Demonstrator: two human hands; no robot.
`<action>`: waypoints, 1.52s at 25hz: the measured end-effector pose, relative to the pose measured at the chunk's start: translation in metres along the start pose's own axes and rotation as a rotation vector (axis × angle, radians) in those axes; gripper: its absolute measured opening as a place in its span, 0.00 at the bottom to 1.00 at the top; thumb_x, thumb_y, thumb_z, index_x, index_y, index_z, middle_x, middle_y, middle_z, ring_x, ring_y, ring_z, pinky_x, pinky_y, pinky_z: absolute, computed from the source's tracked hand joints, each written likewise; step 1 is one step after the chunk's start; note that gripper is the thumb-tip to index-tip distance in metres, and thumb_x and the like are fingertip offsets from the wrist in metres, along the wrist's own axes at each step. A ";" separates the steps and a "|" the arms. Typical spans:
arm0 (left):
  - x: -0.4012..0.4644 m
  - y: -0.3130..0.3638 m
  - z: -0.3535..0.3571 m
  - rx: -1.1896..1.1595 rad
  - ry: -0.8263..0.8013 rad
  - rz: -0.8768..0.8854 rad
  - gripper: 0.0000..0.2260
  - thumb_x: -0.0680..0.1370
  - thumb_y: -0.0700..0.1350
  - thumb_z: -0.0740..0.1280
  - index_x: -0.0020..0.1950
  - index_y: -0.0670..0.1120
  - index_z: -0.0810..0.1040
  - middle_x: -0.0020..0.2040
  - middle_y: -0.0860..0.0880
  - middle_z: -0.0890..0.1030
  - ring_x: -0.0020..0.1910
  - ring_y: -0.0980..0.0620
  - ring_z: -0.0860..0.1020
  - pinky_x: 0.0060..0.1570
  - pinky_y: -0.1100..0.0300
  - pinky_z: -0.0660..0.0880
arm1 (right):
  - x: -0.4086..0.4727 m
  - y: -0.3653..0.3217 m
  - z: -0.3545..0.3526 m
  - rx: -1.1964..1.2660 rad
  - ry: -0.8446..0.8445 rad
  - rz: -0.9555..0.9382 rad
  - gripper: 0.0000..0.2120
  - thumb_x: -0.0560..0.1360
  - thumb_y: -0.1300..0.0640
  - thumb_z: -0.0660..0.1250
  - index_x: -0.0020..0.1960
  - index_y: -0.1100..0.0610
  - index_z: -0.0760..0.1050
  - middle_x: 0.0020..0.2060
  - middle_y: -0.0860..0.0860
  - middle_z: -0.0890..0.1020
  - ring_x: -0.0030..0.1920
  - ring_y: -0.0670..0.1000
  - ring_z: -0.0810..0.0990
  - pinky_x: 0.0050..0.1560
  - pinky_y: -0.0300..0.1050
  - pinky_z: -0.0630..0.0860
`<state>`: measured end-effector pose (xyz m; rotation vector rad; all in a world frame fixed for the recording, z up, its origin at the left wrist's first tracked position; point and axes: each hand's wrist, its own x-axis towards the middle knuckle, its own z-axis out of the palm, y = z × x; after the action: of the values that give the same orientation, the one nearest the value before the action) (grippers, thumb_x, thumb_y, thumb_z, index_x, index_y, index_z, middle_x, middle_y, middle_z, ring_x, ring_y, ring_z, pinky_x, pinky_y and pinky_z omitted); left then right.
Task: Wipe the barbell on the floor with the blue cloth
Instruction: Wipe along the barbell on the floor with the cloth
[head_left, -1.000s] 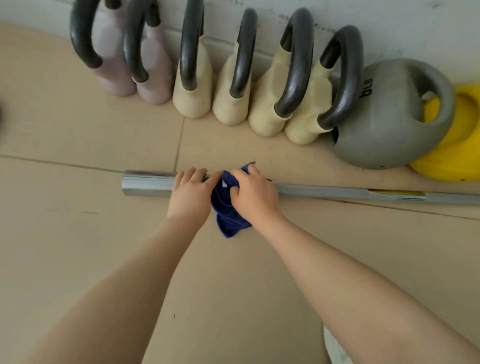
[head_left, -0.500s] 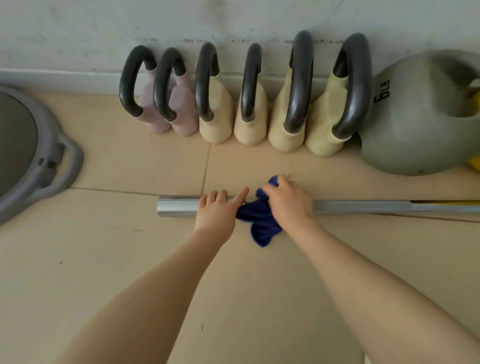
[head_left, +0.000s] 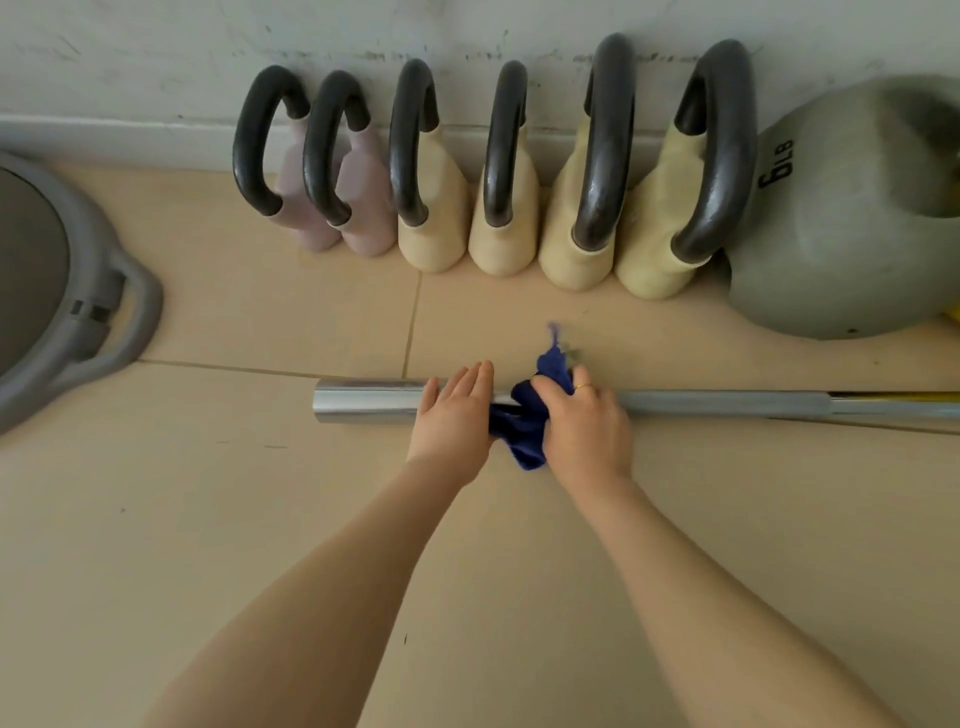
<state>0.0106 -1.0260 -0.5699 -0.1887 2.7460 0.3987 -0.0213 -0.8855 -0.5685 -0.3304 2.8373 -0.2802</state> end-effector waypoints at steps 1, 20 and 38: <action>0.002 0.001 0.000 0.021 0.030 0.005 0.32 0.77 0.46 0.64 0.75 0.45 0.50 0.74 0.49 0.63 0.73 0.52 0.60 0.72 0.54 0.56 | -0.002 -0.017 0.001 0.049 -0.030 0.059 0.13 0.72 0.60 0.61 0.56 0.51 0.74 0.58 0.59 0.72 0.44 0.62 0.76 0.36 0.48 0.68; 0.006 0.008 0.002 0.063 0.004 -0.069 0.38 0.75 0.46 0.68 0.76 0.46 0.46 0.74 0.50 0.61 0.73 0.50 0.58 0.72 0.55 0.54 | -0.004 0.057 -0.012 0.084 0.113 0.377 0.18 0.75 0.59 0.60 0.64 0.51 0.69 0.60 0.63 0.69 0.47 0.65 0.76 0.43 0.54 0.73; 0.014 0.033 0.008 0.104 0.129 0.120 0.17 0.76 0.40 0.59 0.65 0.48 0.71 0.61 0.50 0.77 0.60 0.47 0.71 0.65 0.60 0.58 | 0.011 0.038 -0.038 0.324 0.193 0.219 0.14 0.74 0.60 0.64 0.59 0.58 0.68 0.56 0.59 0.78 0.58 0.61 0.75 0.58 0.56 0.70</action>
<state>-0.0060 -0.9936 -0.5739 -0.0237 2.9060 0.2832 -0.0498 -0.8462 -0.5435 0.0789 2.9121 -0.7475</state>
